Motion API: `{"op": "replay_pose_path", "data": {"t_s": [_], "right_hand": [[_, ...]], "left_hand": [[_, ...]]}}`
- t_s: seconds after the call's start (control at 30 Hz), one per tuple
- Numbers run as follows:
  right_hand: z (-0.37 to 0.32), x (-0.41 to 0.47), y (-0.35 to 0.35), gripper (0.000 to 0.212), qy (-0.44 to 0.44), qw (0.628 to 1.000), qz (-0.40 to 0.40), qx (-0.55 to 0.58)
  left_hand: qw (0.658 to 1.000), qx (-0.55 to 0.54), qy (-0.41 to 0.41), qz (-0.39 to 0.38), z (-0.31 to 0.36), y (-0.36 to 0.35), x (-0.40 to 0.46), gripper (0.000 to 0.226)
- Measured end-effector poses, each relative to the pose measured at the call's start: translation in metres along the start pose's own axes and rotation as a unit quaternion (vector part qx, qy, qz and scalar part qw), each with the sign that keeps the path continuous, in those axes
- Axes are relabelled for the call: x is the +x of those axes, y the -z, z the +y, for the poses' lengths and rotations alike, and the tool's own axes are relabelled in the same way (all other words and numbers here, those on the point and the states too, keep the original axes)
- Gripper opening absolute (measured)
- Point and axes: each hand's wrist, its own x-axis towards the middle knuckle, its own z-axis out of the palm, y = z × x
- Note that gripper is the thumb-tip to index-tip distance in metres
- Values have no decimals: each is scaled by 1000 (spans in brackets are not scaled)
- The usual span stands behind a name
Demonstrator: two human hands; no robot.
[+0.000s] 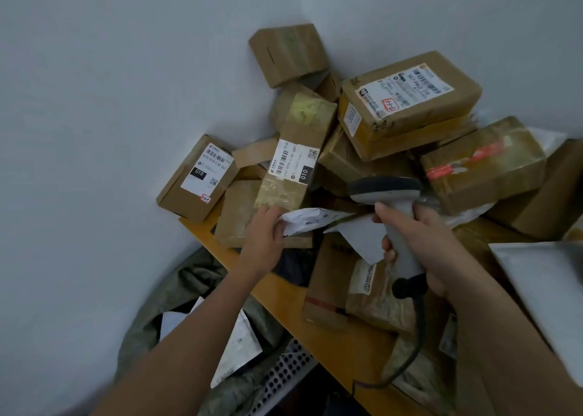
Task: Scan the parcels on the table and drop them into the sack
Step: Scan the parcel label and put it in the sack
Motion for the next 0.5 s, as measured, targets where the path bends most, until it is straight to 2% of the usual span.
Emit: {"op": "replay_pose_path", "data": {"t_s": [0.07, 0.13, 0.2, 0.3, 0.37, 0.5], "right_hand": [[-2, 1, -4, 23, 3, 1000, 0, 14], [-5, 1, -9, 28, 4, 1000, 3, 24], [-9, 0, -15, 31, 9, 1000, 10, 28], [-11, -6, -24, 34, 16, 1000, 15, 20], [-11, -11, -30, 32, 18, 1000, 18, 14], [-10, -22, -40, 27, 18, 999, 35, 14]], "left_hand": [[997, -62, 54, 12, 7, 13, -2, 12], [978, -139, 149, 47, 12, 25, -2, 14], [928, -258, 263, 66, 11, 33, 3, 16], [835, -367, 408, 44, 3, 39, 7, 15], [794, -416, 442, 18, -3, 40, 3, 16], [768, -468, 437, 0, -4, 49, -6, 19]]}}
